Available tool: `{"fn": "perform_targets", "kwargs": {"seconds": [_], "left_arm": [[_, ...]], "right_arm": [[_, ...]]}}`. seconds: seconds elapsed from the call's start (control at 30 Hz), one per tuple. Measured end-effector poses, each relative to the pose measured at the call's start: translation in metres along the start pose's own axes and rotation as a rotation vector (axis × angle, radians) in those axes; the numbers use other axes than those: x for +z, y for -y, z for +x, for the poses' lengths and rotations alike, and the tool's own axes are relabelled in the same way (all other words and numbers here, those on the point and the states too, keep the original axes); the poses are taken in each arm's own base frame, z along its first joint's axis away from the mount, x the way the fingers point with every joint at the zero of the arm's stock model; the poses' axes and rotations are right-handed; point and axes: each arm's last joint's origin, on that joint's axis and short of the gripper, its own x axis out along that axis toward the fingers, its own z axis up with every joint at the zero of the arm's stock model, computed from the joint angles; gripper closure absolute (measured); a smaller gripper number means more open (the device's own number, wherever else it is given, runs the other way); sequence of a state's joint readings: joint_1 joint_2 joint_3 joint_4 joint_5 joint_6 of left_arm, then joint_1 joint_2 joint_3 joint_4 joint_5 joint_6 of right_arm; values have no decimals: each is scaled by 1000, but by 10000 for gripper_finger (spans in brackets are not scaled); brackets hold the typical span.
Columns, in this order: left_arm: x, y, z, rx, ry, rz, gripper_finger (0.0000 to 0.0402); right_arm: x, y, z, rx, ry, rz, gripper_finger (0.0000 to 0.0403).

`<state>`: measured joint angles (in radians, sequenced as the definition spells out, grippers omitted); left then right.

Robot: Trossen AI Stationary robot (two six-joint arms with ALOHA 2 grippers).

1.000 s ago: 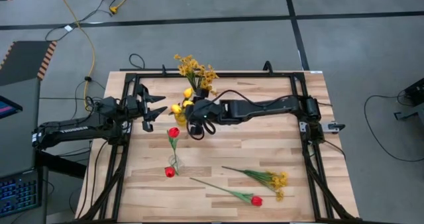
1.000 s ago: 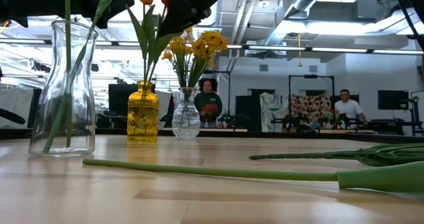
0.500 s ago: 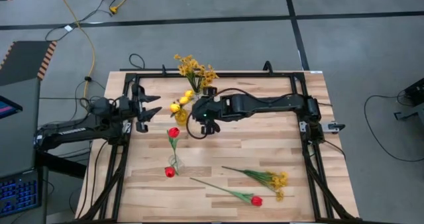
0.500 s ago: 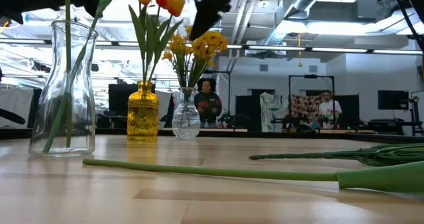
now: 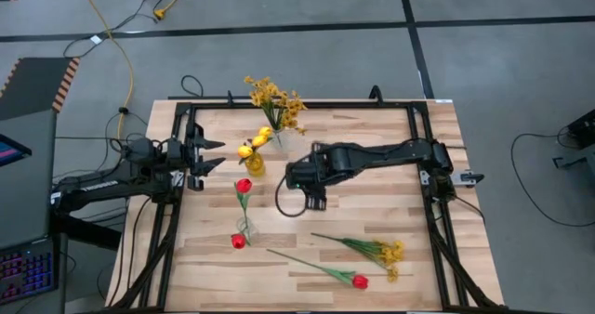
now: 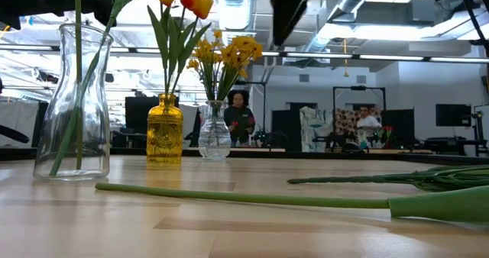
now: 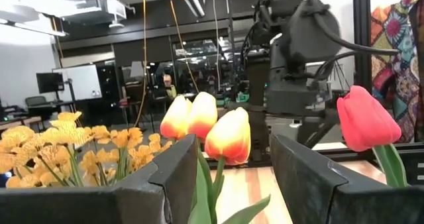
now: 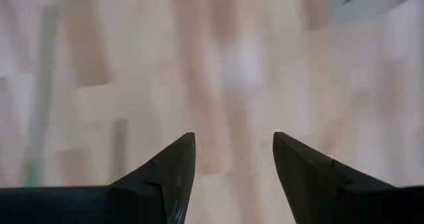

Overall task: Sort flowers into vase by color
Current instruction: Put the yellow flowers into the top transparent vase

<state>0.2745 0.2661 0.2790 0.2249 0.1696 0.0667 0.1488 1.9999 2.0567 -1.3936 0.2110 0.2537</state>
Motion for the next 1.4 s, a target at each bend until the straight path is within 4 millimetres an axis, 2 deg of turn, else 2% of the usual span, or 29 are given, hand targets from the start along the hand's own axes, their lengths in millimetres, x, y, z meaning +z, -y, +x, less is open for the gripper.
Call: {"fn": "perform_targets", "kwargs": {"seconds": [0.1, 0.27, 0.5, 0.67, 0.9, 1.13, 1.4], "left_arm": [[0, 0, 0, -1, -5, -3, 223], [0, 0, 0, -1, -5, -4, 223], [-1, 0, 0, -1, -6, -5, 223], [-1, 0, 0, -2, -9, -6, 223], [-1, 0, 0, -5, -9, -23, 223], [-1, 0, 0, -6, -9, -29, 223], [-1, 0, 0, -6, -10, -31, 223]], "right_arm": [[-6, -13, -3, 75, -41, 67, 173], [-17, -36, -6, 76, -84, 168, 173], [-45, -73, 7, 80, -224, 156, 173], [-68, -93, 26, 71, -337, 163, 173], [-93, -109, 54, 25, -415, 168, 173], [-109, -120, 76, 99, -482, 161, 173], [-132, -119, 101, 104, -576, 151, 173]]}}
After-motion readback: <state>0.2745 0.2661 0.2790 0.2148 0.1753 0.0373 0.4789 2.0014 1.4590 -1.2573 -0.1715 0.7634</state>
